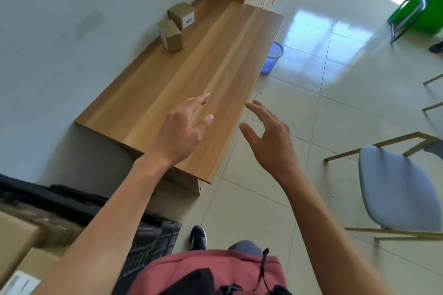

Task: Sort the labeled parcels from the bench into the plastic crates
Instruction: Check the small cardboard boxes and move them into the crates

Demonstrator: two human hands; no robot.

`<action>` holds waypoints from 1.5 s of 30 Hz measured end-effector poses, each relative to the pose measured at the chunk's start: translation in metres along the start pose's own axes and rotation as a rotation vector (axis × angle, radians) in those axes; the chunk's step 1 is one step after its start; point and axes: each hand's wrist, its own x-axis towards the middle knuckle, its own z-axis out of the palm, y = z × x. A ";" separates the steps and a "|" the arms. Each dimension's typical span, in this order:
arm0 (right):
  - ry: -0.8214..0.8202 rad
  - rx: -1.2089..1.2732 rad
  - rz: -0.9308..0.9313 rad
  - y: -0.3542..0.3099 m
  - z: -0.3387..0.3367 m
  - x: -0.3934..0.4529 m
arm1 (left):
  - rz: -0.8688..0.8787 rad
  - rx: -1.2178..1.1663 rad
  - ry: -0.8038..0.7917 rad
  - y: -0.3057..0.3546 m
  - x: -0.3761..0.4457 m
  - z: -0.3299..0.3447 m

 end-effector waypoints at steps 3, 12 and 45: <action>0.006 0.001 0.013 0.014 -0.007 0.033 | -0.002 0.006 -0.025 0.000 0.036 0.009; -0.052 0.016 0.021 0.084 -0.039 0.160 | -0.046 0.022 -0.011 0.012 0.166 0.064; -0.455 -0.115 -0.246 0.124 -0.016 0.618 | -0.415 -0.050 0.316 -0.071 0.508 0.079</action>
